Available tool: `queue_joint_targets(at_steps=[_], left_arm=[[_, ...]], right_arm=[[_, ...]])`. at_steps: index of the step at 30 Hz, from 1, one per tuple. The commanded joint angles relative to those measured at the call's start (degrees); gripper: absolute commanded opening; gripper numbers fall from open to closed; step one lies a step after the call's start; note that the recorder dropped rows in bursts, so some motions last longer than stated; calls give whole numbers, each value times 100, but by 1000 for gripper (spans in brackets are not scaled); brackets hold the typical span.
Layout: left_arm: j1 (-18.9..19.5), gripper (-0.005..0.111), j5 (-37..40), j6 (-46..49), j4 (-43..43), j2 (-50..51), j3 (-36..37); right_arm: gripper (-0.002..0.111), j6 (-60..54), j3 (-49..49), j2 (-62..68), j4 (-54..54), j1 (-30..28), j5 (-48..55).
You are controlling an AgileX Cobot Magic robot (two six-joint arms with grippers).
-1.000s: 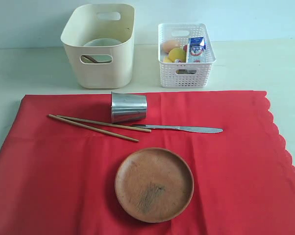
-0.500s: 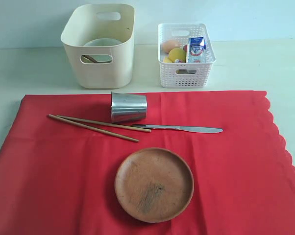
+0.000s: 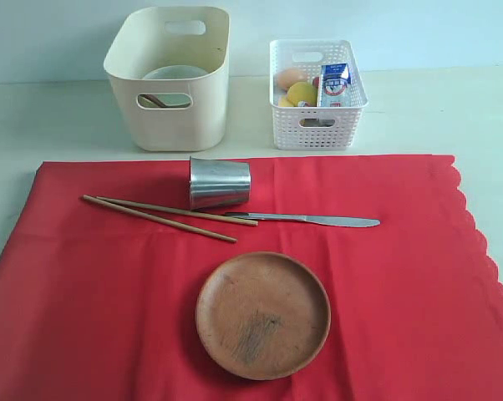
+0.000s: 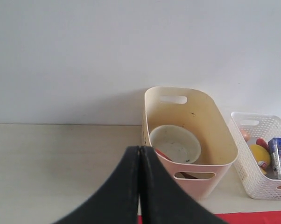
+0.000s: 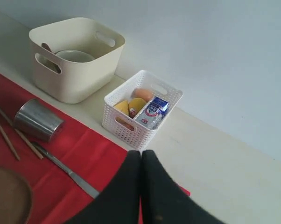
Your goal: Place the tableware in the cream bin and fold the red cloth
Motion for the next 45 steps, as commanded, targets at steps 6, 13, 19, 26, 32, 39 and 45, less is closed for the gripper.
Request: queue_joint_targets(at_steps=[6, 13, 19, 26, 32, 39, 45], left_arm=[[-86, 0, 739, 6, -627, 952, -31], [-86, 28, 1330, 1953, -2692, 1924, -31], [-86, 49, 1571, 3963, -4945, 2832, -31], [-86, 60, 1960, 6490, -7343, 3916, -45], [-86, 64, 1988, 7565, -8308, 4613, -77], [-99, 64, 2472, 7669, -8685, 5439, -686], [-240, 64, 2576, 7683, -8702, 6081, -1206]], right_arm=[[0, 64, 980, -191, 211, -33, -581], [0, 64, 1430, -191, 406, -33, -1129], [0, 235, 1772, -178, 406, -33, -1572], [0, 312, 1877, -178, 406, -33, -1649], [0, 312, 1877, -178, 406, -33, -1635], [0, 312, 1877, -178, 406, -33, -1635], [0, 312, 1877, -188, 406, -33, -1636]])
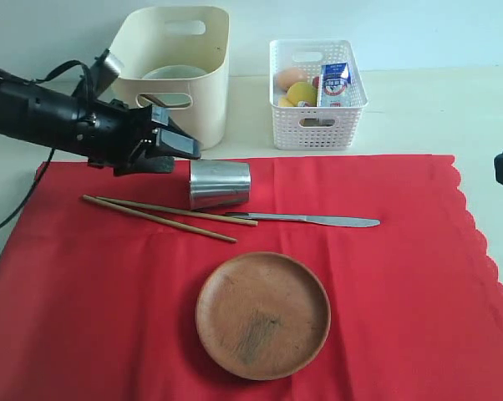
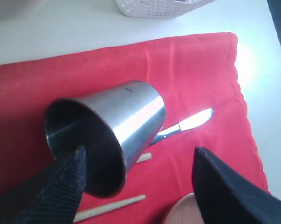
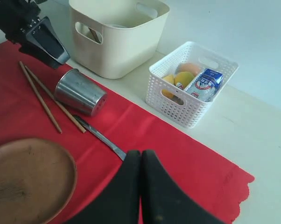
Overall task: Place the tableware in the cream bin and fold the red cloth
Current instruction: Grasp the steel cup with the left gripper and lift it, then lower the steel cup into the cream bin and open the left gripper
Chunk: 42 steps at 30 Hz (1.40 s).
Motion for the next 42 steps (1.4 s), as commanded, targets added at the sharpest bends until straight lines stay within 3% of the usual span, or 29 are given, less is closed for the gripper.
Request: queue_joint_targets(at_steps=[1, 13, 16, 20, 21, 30, 42], left_arm=[[-138, 63, 184, 48, -109, 424, -347], [-682, 60, 267, 47, -229, 1024, -842], [-694, 42, 194, 47, -270, 1048, -856], [-694, 3, 160, 47, -296, 1048, -856], [-694, 1, 160, 47, -296, 1038, -856], [-694, 1, 541, -5, -346, 668, -856], [-682, 1, 794, -5, -122, -829, -856]], right_arm=[[0, 42, 30, -14, 17, -33, -72], [0, 42, 30, -35, 17, -33, -72], [0, 42, 30, -142, 17, -33, -72], [0, 42, 30, -422, 17, -33, -72], [0, 42, 30, -490, 17, -33, -72], [0, 42, 30, -1095, 27, -242, -72], [0, 42, 30, -1666, 27, -1672, -82]])
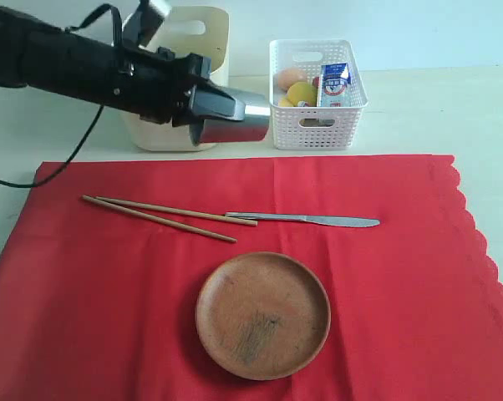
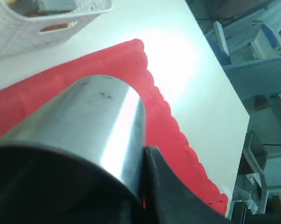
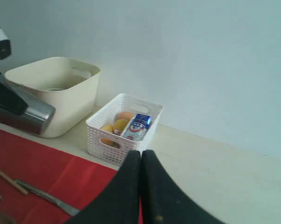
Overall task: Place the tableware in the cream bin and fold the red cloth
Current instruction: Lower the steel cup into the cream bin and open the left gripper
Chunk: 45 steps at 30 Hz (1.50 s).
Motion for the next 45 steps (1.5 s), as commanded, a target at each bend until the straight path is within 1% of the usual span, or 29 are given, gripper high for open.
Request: queue_joint_targets(at_steps=[1, 5, 6, 7, 9, 11, 15, 21, 25, 34, 39, 41, 42, 43, 44, 45], left_arm=[[14, 1, 62, -12, 116, -758, -16], [84, 1, -124, -12, 440, -1248, -16], [97, 0, -349, -12, 724, -1478, -16], [97, 0, -469, -12, 867, -1586, -16], [97, 0, -950, -12, 1261, -1863, -16], [97, 0, -1577, -68, 1602, -2039, -16], [97, 0, -2693, -416, 2122, -1997, -16], [97, 0, -3665, -441, 2225, -1349, -16], [97, 0, -3812, -441, 2254, -873, -255], [99, 0, -3812, -485, 2254, 391, -1479], [99, 1, -3761, -498, 2254, 1104, -2022], [99, 7, -3761, -618, 2237, 1384, -2229], [99, 16, -3749, -632, 2237, 1524, -2339], [99, 21, -3750, -632, 2237, 1568, -2362], [99, 30, -3734, -632, 2237, 1648, -2439], [99, 34, -3704, -632, 2237, 1674, -2466]], right_arm=[[0, 42, 30, -189, 5, -571, -62], [0, 42, 30, -329, 5, -1034, -114], [0, 42, 30, -399, 5, -1259, -103], [0, 42, 30, -426, 5, -1348, -77], [0, 42, 30, -564, 5, -1677, -76], [0, 42, 30, -755, 5, -2003, -76], [0, 42, 30, -958, -8, -2356, -76], [0, 42, 30, -966, -8, -2370, -66], [0, 42, 30, -966, -8, -2370, -66], [0, 42, 30, -966, 20, -2370, -79], [0, 42, 30, -966, 58, -2370, -66], [0, 42, 30, -966, 193, -2370, -66], [0, 42, 30, -966, 255, -2370, -66], [0, 42, 30, -966, 255, -2370, -66], [0, 42, 30, -966, 255, -2370, -66], [0, 42, 30, -966, 255, -2370, -66]])
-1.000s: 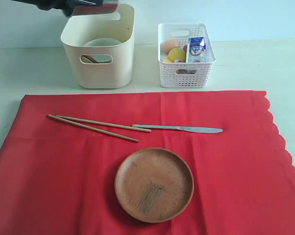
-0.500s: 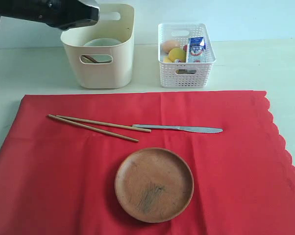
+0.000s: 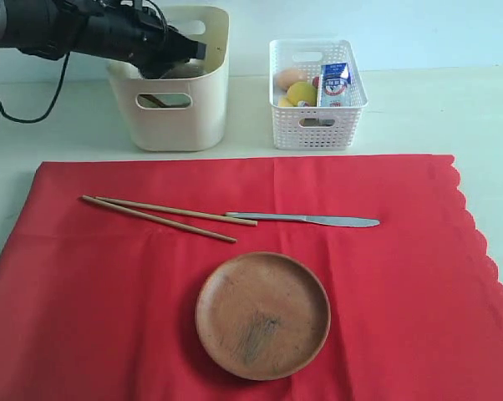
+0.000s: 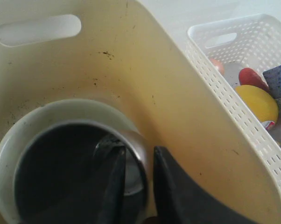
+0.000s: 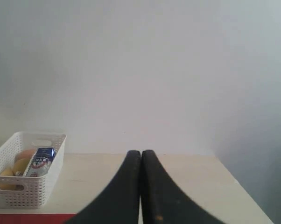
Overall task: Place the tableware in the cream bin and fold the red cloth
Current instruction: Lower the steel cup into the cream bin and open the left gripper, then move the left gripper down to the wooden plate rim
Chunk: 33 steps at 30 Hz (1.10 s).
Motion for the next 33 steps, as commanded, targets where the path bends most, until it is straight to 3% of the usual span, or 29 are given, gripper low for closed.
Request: queue_joint_targets(at_steps=[1, 5, 7, 12, 24, 33], left_arm=[[22, 42, 69, -54, -17, 112, -209], [84, 58, 415, -54, -51, 37, -396], [159, 60, 685, -54, -39, -144, -436], [432, 60, 1847, -580, 267, -714, -436], [595, 56, 4272, -2217, 2334, -1473, -424], [595, 51, 5461, -2775, 2336, -1656, -357]], right_arm=[[0, 49, 30, -15, 33, -27, -35], [0, 47, 30, -15, 33, -27, 10], [0, 47, 30, -15, 33, -27, 10], [0, 47, 30, -15, 54, -27, 8], [0, 47, 30, -15, 43, -27, 8], [0, 47, 30, -15, 413, -27, 89]])
